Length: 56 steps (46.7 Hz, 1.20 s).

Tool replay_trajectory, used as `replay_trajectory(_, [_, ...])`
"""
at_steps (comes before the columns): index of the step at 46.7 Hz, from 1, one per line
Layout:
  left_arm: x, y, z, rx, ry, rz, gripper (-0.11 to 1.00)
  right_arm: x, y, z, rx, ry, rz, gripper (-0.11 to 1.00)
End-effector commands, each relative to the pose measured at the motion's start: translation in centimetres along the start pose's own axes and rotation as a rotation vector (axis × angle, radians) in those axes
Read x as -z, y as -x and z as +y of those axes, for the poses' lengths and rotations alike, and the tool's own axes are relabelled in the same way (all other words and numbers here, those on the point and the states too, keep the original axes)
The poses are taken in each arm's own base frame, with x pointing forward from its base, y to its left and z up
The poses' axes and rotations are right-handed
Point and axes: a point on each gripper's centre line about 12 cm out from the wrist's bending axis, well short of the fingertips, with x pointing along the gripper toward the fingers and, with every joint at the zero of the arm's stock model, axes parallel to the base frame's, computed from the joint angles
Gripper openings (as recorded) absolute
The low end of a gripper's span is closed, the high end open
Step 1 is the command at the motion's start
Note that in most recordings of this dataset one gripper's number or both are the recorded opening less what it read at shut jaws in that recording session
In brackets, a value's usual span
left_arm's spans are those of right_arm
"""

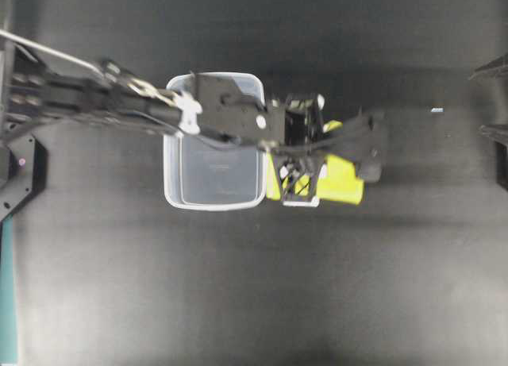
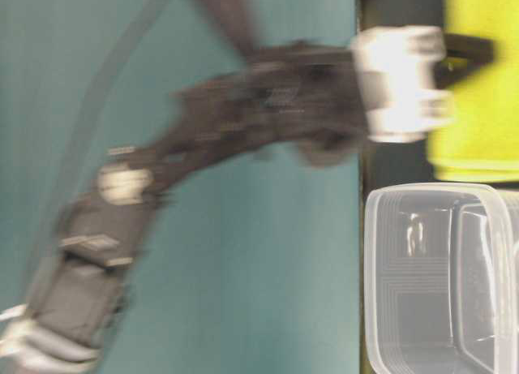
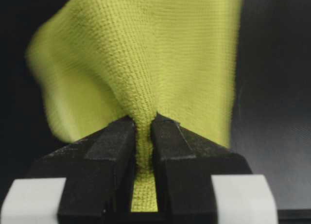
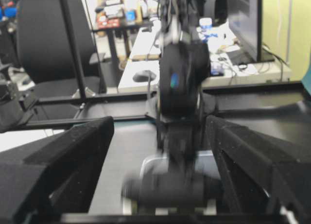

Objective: Place the yellow towel into the container with the left arm.

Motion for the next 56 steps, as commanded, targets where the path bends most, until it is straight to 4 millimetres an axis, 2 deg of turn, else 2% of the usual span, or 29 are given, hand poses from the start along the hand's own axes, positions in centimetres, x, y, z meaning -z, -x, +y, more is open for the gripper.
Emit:
replay_trajectory(1, [-2.4, 6.3, 0.0, -0.009, -0.006, -0.095, 0.07, -0.2, -0.1, 0.0, -0.002, -0.002, -0.006, 0.74])
replay_trajectory(7, [-2.3, 12.4, -0.3, -0.009, -0.013, -0.129, 0.07, 0.0, -0.1, 0.0, -0.001, -0.008, -0.001, 0.74])
replay_trajectory(11, [-1.0, 15.0, -0.4, -0.009, -0.012, -0.122, 0.07, -0.1, -0.1, 0.0, -0.001, -0.006, -0.005, 0.74])
replay_trajectory(17, [2.0, 17.1, -0.6, -0.006, -0.012, -0.089, 0.07, 0.0, -0.1, 0.0, -0.003, -0.009, -0.001, 0.74])
replay_trajectory(23, [5.9, 17.4, -0.8, -0.004, -0.012, -0.049, 0.07, 0.0, 0.0, 0.0, -0.003, -0.017, -0.007, 0.74])
replay_trajectory(28, [7.5, 17.2, -1.0, -0.004, -0.015, -0.073, 0.07, -0.1, 0.0, 0.1, -0.004, -0.019, -0.012, 0.74])
replay_trajectory(35, [8.3, 17.0, -0.9, -0.008, -0.01, -0.089, 0.07, 0.4, 0.0, 0.0, -0.003, -0.02, -0.001, 0.74])
replay_trajectory(56, [8.4, 16.4, -0.4, -0.015, 0.001, -0.083, 0.07, -0.1, 0.1, 0.1, -0.011, -0.022, -0.039, 0.74])
